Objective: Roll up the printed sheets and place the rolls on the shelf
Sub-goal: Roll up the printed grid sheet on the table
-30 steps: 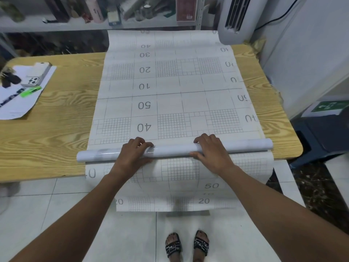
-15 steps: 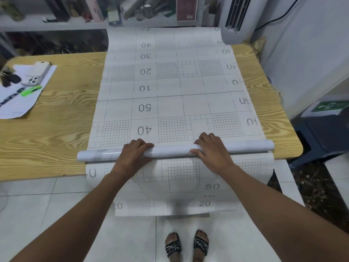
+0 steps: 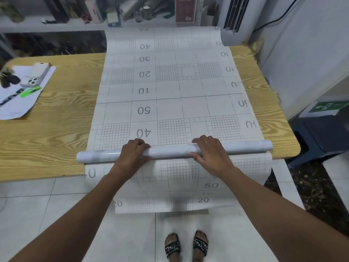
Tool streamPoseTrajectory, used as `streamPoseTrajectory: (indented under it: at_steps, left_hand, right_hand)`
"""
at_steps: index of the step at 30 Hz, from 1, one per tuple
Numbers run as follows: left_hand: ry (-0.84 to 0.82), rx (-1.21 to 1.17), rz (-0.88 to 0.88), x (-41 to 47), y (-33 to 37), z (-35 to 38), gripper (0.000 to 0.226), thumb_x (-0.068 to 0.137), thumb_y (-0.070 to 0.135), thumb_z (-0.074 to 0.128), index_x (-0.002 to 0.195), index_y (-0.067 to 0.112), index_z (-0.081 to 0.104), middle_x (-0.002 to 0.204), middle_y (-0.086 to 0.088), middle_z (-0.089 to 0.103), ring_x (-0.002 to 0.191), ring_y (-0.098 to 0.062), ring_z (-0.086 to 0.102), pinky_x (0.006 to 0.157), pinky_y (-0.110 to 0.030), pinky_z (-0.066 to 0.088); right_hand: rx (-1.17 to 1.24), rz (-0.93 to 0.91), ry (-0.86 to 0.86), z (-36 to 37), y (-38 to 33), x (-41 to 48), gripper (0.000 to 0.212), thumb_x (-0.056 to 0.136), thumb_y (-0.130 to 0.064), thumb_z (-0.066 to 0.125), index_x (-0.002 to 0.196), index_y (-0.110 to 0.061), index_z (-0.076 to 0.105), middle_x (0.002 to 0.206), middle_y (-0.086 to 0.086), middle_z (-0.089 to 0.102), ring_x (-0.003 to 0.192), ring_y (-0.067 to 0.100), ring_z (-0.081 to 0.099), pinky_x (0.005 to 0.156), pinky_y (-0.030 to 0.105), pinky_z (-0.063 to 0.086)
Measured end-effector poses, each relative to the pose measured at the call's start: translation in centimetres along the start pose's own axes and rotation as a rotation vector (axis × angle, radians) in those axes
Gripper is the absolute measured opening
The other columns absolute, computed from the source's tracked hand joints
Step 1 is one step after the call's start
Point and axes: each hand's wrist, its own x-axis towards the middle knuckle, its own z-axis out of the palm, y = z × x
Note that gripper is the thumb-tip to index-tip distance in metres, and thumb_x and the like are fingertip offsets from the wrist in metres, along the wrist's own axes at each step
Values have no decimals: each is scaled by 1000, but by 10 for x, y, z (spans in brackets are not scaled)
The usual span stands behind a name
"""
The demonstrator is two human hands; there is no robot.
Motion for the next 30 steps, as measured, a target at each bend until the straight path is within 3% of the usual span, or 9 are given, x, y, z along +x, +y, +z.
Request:
streamPoseTrajectory:
  at_steps: [4, 10, 14, 20, 30]
  left_hand:
    - [18, 72, 3, 1, 0, -1, 34, 76, 35, 62, 101, 12, 64, 94, -6, 58, 88, -16, 37, 76, -34, 30]
    - [-63, 96, -62, 3, 3, -2, 38, 83, 34, 57, 114, 12, 60, 99, -7, 60, 91, -30, 51, 83, -38, 31]
    - [-83, 31, -130, 6, 8, -5, 38, 87, 30, 58, 122, 15, 53, 108, -3, 61, 101, -25, 50, 94, -34, 25]
    - [-86, 33, -148, 5, 10, -2, 26, 89, 28, 55, 112, 15, 58, 103, -2, 60, 96, -22, 48, 88, -29, 23]
    - [-29, 98, -60, 5, 4, 1, 19, 84, 18, 64, 100, 8, 64, 92, -10, 59, 82, -31, 50, 73, -34, 28]
  right_hand:
    - [11, -11, 3, 1, 2, -2, 49, 92, -50, 45, 126, -15, 48, 118, 1, 53, 101, 20, 49, 94, 35, 35]
    - [-15, -15, 3, 2, 5, -1, 51, 89, -49, 52, 127, -15, 48, 119, 1, 52, 102, 20, 48, 93, 35, 35]
    - [-28, -2, 9, 4, 7, 0, 52, 87, -52, 54, 124, -16, 50, 116, 1, 53, 100, 20, 48, 92, 35, 36]
    - [-24, -13, 18, 4, 9, -2, 55, 84, -54, 57, 122, -15, 51, 114, 1, 54, 98, 21, 48, 89, 35, 36]
    - [-25, -9, 38, 5, 8, 0, 51, 81, -51, 63, 115, -16, 53, 110, 0, 54, 92, 20, 48, 85, 33, 36]
